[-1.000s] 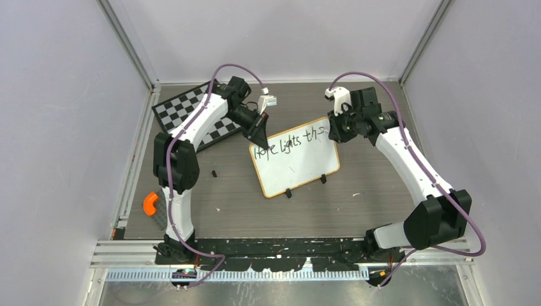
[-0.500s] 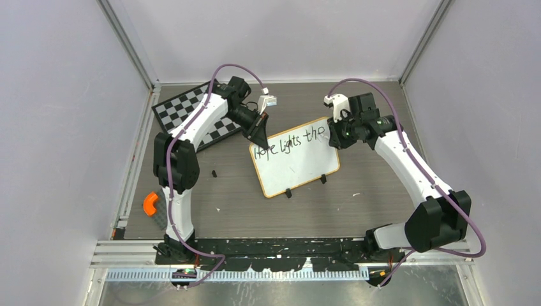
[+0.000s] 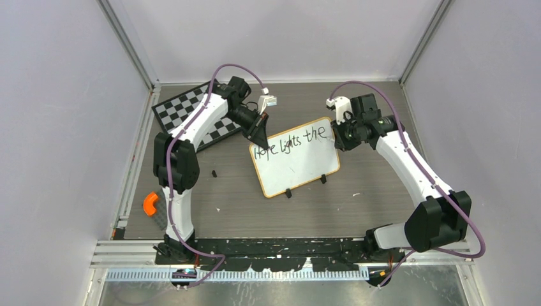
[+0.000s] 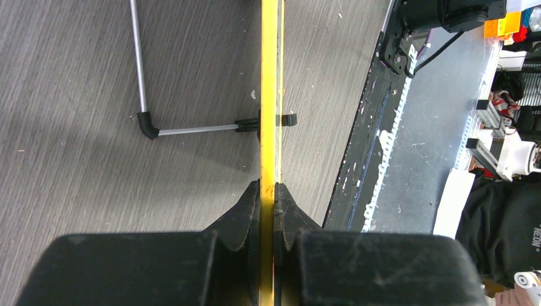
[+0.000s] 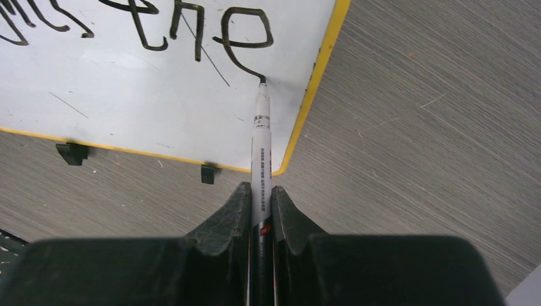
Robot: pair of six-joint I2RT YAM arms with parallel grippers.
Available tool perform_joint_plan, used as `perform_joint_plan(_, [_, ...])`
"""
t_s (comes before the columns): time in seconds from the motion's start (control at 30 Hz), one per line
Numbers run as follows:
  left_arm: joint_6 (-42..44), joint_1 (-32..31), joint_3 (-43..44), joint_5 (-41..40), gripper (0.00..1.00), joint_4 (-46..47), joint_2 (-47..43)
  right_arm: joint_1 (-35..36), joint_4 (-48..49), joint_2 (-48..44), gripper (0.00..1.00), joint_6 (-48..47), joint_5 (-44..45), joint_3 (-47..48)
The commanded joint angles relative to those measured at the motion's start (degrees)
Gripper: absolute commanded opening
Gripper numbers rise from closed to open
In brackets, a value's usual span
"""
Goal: Write a sentence on the whiteboard
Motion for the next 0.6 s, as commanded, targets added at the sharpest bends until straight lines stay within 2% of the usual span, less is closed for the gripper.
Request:
perform_joint_plan(0.0, [0.79, -0.35, 1.23, -1.35, 0.00, -1.21, 0.61, -0.57, 0.54, -1.68, 0.00, -1.48, 2.04, 1.97])
perform_joint_plan(0.1, [0.16, -0.35, 1.45, -1.15, 0.04, -1.24, 0.62, -0.58, -0.81, -1.77, 0.00, -1.62, -0.88, 3.63])
perform_joint_plan(0.17, [-0.17, -0.35, 2.17, -0.11, 0.11, -1.85, 0.87, -0.55, -1.70, -1.98, 0.00, -1.67, -3.57, 4.72])
perform_joint_plan(0.23, [-0.43, -0.35, 2.91, 0.37, 0.24, -2.32, 0.79, -0.49, -2.83, -1.99, 0.00, -1.67, -5.68, 5.94])
perform_joint_plan(0.33, [-1.23, -0.36, 3.49, 0.55, 0.34, -2.34, 0.10, -0.32, -4.91, -1.78, 0.00, -2.09, -8.86, 8.08])
perform_joint_plan(0.47, [-2.25, -0.22, 3.49, 1.33, 0.43, -2.11, -1.54, 0.51, -6.56, -2.20, 0.00, -1.79, -14.82, 9.55])
perform_joint_plan(0.57, [-2.85, 0.26, 3.14, 1.54, 0.46, -2.09, -2.73, 2.55, -6.62, -1.90, 0.00, -0.58, -15.34, 10.40])
